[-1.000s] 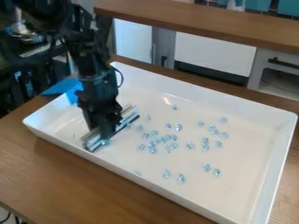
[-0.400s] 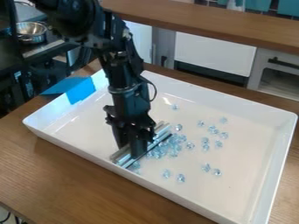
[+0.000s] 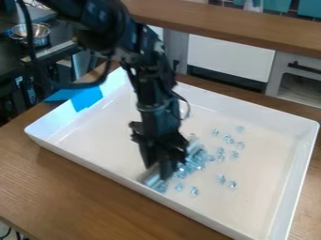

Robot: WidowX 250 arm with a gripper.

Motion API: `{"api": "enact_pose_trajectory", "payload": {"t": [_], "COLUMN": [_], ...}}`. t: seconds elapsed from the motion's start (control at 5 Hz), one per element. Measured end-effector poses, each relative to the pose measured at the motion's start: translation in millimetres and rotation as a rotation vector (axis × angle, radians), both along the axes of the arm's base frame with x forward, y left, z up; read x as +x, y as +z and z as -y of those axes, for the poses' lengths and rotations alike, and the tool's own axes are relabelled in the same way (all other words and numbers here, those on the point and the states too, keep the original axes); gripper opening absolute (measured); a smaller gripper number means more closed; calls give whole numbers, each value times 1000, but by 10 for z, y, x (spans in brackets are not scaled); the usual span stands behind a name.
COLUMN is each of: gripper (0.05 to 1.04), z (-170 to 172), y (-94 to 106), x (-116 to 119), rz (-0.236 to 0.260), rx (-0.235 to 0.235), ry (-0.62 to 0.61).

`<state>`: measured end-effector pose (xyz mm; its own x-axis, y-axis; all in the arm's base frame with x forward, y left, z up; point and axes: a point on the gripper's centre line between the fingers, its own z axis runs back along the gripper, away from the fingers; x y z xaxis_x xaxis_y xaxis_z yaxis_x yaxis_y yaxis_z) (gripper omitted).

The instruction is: Sweep into pile

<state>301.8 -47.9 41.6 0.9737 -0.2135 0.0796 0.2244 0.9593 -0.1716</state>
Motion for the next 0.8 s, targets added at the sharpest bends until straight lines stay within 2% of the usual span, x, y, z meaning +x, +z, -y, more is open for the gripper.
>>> {"api": "enact_pose_trajectory", "payload": {"t": [0.4,0.6,0.8], "gripper": [366,366,366], "z": [261,489,740], "y": [-22,-6,46], "x": [3,-24,-93], "rz": [54,41,-10], "rx": [11,-12,-51], "ry": [-6,-19,-20]}}
